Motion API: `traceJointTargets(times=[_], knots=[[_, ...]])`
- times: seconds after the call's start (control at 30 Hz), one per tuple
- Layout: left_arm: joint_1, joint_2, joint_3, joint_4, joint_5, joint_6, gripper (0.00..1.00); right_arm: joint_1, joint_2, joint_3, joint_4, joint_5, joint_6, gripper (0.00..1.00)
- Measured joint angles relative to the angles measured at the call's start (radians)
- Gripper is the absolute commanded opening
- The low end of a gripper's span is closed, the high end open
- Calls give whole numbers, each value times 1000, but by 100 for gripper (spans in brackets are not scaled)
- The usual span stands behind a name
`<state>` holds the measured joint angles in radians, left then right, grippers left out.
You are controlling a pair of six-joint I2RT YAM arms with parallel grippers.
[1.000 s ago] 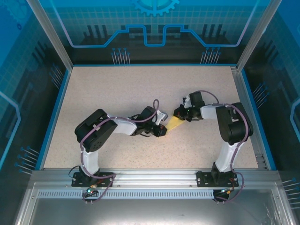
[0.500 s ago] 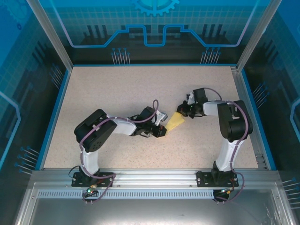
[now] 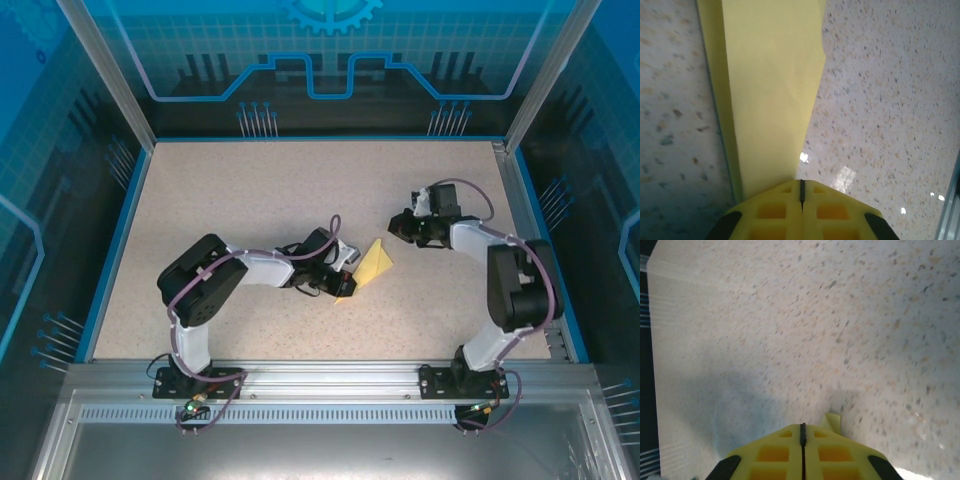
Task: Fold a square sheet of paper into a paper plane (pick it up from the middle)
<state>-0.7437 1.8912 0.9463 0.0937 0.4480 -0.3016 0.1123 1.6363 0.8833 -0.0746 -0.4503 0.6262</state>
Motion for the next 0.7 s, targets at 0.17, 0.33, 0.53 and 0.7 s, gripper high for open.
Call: traceJointTargets(times=[0.17,0.33,0.53,0.7], knots=[[-24,-51,59,-103,2,-11,28,10,-122,-131,-37,-7,-23,20],[-38,-139,112,-192,-48,15,42,31,-213,-241,-79,-8,-26,31],[-56,-175,148,-302,-151,69,46,63,-294,-318,-77,-23,0,41],[-94,-130,208,-391,-238,113,46,73,-331,-362,-67,-25,29,43]])
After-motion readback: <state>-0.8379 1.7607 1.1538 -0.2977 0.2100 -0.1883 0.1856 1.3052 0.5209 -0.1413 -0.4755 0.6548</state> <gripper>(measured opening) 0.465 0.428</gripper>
